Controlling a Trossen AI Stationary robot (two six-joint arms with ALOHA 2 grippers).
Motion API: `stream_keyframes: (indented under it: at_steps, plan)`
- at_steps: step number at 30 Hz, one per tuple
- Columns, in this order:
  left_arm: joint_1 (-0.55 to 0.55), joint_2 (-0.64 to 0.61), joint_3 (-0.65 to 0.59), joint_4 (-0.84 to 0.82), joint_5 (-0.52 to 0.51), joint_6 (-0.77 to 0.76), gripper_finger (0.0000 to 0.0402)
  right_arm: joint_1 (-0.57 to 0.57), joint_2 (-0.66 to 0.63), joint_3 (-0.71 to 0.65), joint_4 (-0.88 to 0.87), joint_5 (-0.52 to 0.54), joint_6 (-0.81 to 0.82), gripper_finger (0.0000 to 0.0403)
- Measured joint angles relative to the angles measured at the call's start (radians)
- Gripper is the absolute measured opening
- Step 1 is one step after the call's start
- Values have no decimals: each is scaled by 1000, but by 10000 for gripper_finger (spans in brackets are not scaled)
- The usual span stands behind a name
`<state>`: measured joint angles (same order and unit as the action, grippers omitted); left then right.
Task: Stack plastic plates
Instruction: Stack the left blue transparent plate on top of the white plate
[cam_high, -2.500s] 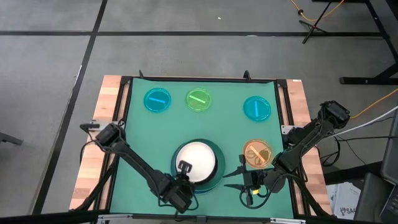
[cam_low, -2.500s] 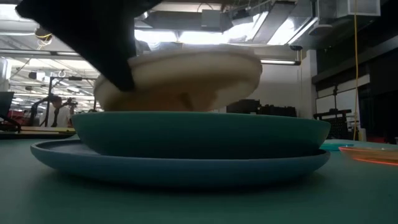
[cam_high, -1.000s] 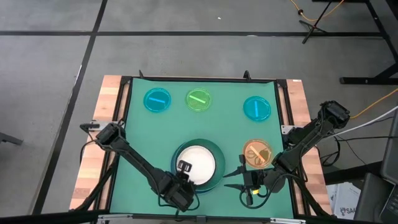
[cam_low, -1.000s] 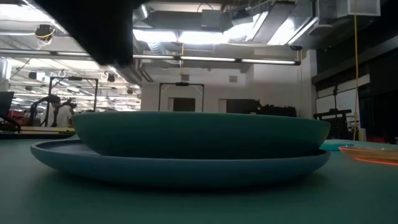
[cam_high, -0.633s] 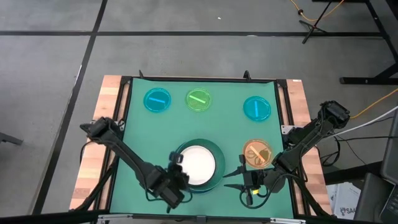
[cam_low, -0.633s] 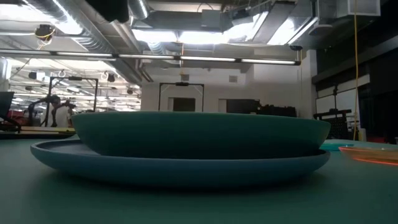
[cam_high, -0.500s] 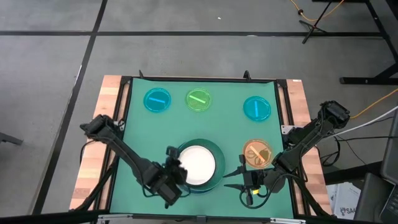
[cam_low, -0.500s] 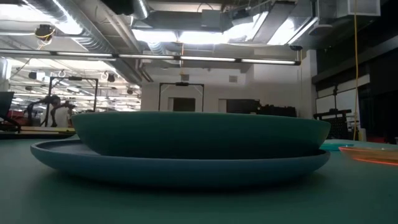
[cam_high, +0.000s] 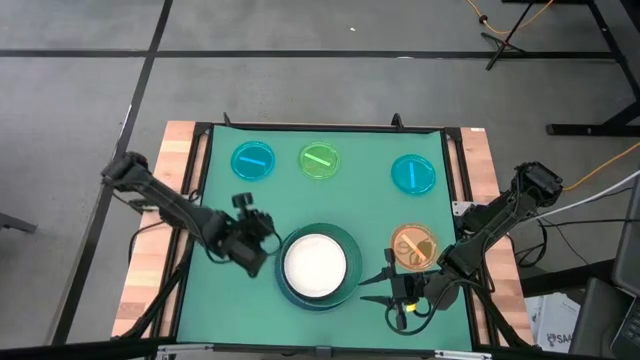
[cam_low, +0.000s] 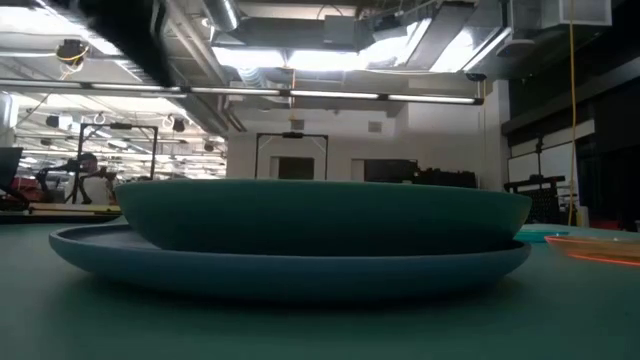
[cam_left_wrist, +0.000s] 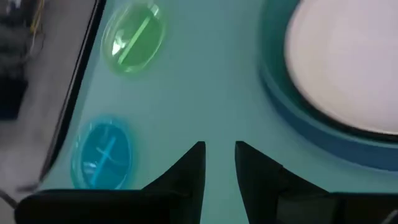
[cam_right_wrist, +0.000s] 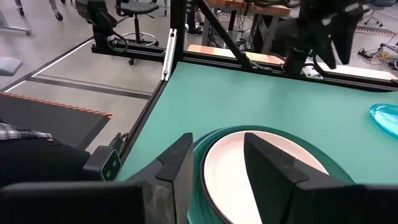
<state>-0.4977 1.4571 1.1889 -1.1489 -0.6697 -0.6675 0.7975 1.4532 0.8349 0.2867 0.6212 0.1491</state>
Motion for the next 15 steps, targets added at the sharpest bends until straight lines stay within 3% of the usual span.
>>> stream_keyframes:
  at_steps: [4,10,15]
  plan:
    - [49,-83,-129,34,0,-35,81,-1,0,0,0,1,1,134]
    - [135,-103,-245,40,0,-63,81,-38,0,0,-19,2,1,134]
    - [257,-102,-319,91,93,-31,87,-76,0,0,-90,-3,1,134]
